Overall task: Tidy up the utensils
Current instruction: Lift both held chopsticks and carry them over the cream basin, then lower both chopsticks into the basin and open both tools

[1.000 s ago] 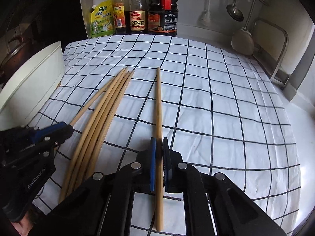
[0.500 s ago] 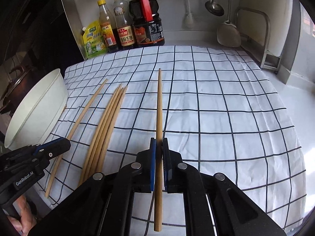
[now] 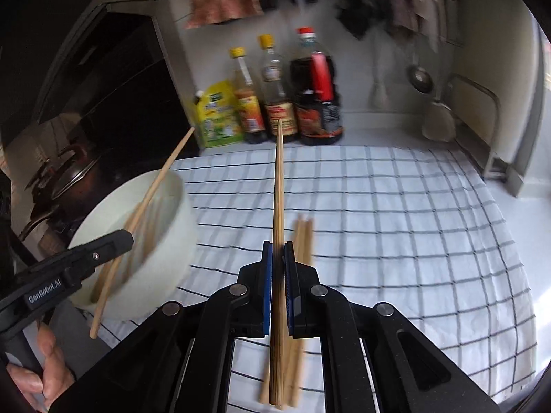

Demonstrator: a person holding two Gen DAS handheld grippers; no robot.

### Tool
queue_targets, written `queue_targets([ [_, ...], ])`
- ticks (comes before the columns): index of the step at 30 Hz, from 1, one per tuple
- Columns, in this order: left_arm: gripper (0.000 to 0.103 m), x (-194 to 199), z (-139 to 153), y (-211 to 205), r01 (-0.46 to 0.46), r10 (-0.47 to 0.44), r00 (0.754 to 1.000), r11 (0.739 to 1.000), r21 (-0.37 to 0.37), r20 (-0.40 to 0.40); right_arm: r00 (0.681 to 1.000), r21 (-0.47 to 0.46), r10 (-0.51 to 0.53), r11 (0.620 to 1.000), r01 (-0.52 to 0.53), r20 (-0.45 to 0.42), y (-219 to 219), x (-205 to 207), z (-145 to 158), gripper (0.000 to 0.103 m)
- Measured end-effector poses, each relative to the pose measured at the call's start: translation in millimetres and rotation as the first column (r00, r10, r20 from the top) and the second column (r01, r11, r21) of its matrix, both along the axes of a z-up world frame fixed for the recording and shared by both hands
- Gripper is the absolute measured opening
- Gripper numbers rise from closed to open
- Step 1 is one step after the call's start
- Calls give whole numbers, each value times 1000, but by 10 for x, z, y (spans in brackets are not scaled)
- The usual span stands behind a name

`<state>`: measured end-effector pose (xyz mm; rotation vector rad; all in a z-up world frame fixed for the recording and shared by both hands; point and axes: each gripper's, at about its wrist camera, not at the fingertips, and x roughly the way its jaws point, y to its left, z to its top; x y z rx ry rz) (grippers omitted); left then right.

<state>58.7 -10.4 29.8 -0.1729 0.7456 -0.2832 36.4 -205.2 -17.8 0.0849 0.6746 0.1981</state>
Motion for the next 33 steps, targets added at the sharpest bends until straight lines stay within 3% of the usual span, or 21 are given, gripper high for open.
queue_targets([
  [6, 8, 137, 5, 786, -118, 118, 993, 993, 27, -3, 992, 1, 129, 992, -129, -9, 814, 299, 48, 6],
  [11, 8, 263, -182, 1177, -173, 175, 983, 984, 44, -46, 971, 37, 230, 973, -228, -62, 1468, 657, -72, 6],
  [15, 8, 316, -324, 1353, -192, 196, 978, 980, 50, -73, 953, -10, 276, 960, -280, -123, 1913, 820, -274, 6],
  [21, 8, 374, -502, 1484, -200, 204, 972, 979, 45, -116, 934, -46, 291, 951, -306, -207, 2104, 888, -567, 6],
  [27, 8, 374, -580, 1454, -205, 209, 969, 978, 46, -134, 937, -52, 276, 955, -293, -213, 2097, 891, -593, 7],
  [29, 14, 349, -577, 1475, -221, 226, 965, 974, 47, -130, 937, -46, 282, 954, -297, -208, 2072, 869, -585, 8],
  [31, 46, 328, -556, 1504, -238, 242, 962, 970, 40, -124, 942, -50, 276, 956, -290, -191, 2049, 828, -562, 12],
  [33, 57, 279, -526, 1531, -258, 261, 960, 965, 38, -105, 946, -52, 270, 958, -284, -179, 2029, 788, -534, 12],
])
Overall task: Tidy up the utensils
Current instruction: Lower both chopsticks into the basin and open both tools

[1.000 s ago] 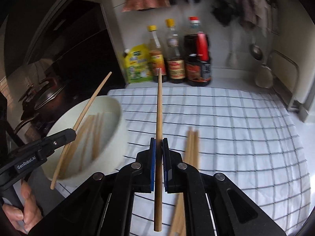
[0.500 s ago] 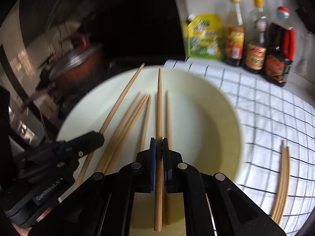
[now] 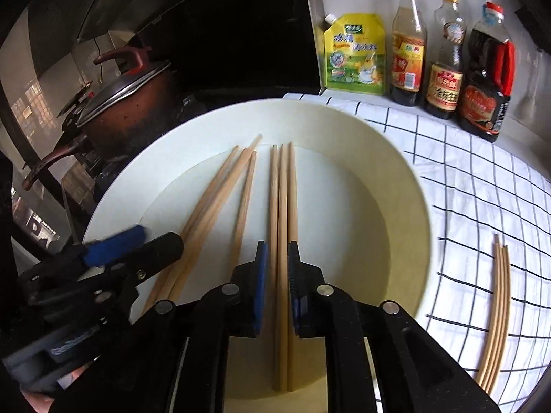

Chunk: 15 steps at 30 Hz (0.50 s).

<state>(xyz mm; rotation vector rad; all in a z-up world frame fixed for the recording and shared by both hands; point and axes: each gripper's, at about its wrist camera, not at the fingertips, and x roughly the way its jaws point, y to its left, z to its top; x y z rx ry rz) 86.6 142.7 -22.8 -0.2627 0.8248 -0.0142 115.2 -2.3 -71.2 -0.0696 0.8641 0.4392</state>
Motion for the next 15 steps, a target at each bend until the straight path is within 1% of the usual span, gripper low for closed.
queue_targets([
  [7, 59, -148, 53, 6, -26, 26, 1000, 1000, 18, 15, 1000, 17, -19, 1000, 19, 20, -115, -105, 62, 13],
  [11, 59, -186, 60, -16, -22, 22, 1000, 1000, 15, 14, 999, 34, -27, 999, 26, 19, -210, -161, 80, 13],
  [15, 59, -257, 82, -90, -11, 11, 1000, 1000, 17, 19, 999, 53, -35, 998, 33, 37, -322, -255, 146, 14],
])
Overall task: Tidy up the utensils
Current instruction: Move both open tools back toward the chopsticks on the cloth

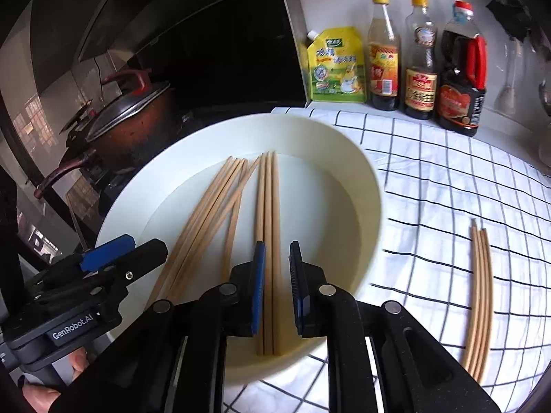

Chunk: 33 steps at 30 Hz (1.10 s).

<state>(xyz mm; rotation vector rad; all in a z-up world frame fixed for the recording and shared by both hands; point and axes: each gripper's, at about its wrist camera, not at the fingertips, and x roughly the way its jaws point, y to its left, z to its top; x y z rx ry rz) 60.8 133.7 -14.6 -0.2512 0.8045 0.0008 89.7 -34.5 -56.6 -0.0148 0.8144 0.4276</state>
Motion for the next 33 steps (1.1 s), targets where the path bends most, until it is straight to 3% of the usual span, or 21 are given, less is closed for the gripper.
queue_targets([
  [10, 59, -154, 100, -272, 41, -41, 999, 999, 26, 11, 999, 32, -27, 999, 27, 16, -304, -235, 93, 17],
  [13, 59, -226, 141, -373, 57, -58, 998, 998, 36, 16, 998, 35, -39, 999, 37, 41, -391, -352, 157, 27],
  [19, 61, -335, 200, -614, 92, -93, 995, 995, 39, 23, 996, 52, -63, 997, 60, 69, -639, -533, 259, 27],
  [26, 63, -406, 171, -973, 160, -160, 987, 987, 33, 19, 985, 28, -147, 989, 145, 88, -1144, -703, 307, 27],
  [33, 66, -407, 102, -1372, 226, -227, 974, 974, 27, 10, 959, -9, -276, 961, 277, 60, -1808, -749, 159, 28],
])
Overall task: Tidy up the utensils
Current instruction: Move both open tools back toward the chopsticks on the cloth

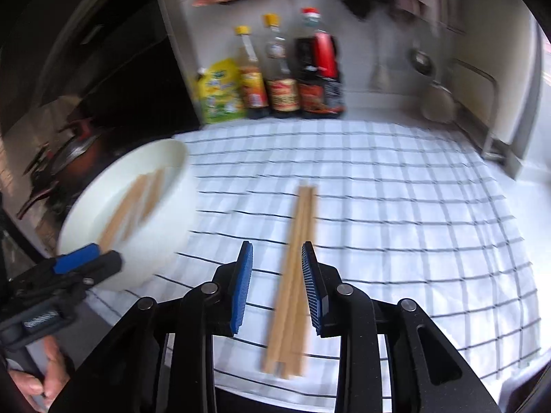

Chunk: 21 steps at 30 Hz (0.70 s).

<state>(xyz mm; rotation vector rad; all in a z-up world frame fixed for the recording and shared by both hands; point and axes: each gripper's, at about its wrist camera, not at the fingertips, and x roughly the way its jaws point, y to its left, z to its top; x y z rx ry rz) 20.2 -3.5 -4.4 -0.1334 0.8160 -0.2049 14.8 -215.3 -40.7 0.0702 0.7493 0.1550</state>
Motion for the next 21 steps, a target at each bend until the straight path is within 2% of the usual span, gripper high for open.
queue_targets([
  [3, 72, -5, -18, -175, 17, -17, 1000, 1000, 5, 12, 999, -14, -28, 1000, 28, -21, -184, 30, -88, 29],
  [9, 73, -49, -44, -420, 43, -43, 999, 999, 17, 32, 998, -25, -46, 999, 44, -49, -387, 125, -294, 30],
  [21, 74, 40, -216, -624, 48, -49, 999, 997, 56, 4, 995, -88, 18, 996, -27, -101, -210, 359, -570, 30],
])
